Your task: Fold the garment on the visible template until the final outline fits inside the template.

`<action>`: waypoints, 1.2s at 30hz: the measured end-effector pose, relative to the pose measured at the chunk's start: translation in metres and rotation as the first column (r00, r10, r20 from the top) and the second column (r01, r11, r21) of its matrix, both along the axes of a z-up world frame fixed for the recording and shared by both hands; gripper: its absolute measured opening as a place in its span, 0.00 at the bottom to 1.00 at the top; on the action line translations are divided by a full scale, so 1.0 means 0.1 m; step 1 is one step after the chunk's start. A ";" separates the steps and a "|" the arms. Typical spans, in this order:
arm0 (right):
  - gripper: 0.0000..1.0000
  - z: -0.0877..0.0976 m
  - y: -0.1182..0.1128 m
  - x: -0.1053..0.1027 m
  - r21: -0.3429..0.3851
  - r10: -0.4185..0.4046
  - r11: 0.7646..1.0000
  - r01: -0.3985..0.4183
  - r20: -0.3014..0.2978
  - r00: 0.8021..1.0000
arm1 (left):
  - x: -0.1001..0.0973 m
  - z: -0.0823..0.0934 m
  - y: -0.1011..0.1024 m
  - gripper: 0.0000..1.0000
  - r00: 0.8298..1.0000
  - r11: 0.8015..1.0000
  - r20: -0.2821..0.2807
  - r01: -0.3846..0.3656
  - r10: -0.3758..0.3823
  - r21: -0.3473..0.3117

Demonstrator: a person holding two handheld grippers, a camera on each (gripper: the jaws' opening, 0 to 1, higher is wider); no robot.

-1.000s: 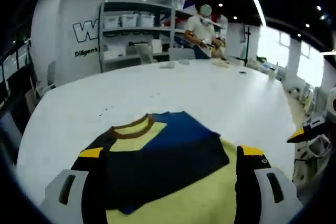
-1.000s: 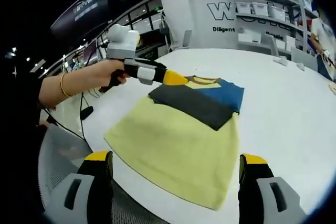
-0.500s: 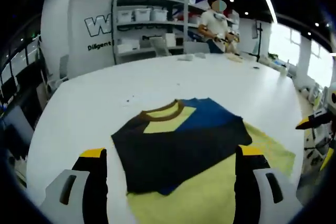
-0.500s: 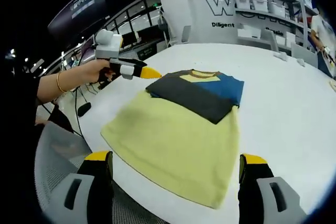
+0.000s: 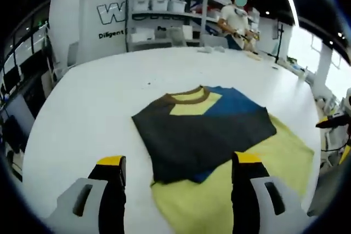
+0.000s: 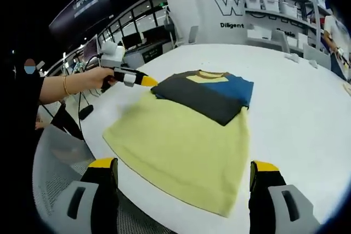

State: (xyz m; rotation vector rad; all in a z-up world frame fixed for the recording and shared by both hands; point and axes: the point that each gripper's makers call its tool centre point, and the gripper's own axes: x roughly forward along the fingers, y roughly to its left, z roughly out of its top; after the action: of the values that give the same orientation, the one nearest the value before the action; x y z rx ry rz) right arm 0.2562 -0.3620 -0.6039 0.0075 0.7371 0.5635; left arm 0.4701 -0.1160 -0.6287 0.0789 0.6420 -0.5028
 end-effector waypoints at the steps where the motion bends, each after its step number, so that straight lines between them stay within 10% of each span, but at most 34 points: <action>1: 0.99 -0.01 0.00 0.00 -0.001 0.000 1.000 0.000 -0.001 1.000 | -0.01 -0.04 0.01 0.71 1.000 1.000 -0.016 0.006 -0.006 0.007; 21: 0.98 -0.11 -0.05 -0.02 -0.024 -0.011 1.000 0.011 -0.025 1.000 | -0.04 -0.38 0.20 0.11 0.995 0.998 -0.095 -0.037 0.041 0.051; 36: 0.97 -0.14 -0.03 -0.02 -0.031 -0.002 1.000 0.001 -0.035 0.999 | -0.04 -0.44 0.28 0.00 0.995 0.992 -0.089 -0.022 0.033 0.121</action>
State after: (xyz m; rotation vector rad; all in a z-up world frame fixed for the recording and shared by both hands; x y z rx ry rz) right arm 0.2539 -0.3648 -0.6181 -0.0109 0.7800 0.5511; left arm 0.4658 -0.0877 -0.6726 0.1616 0.7617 -0.4430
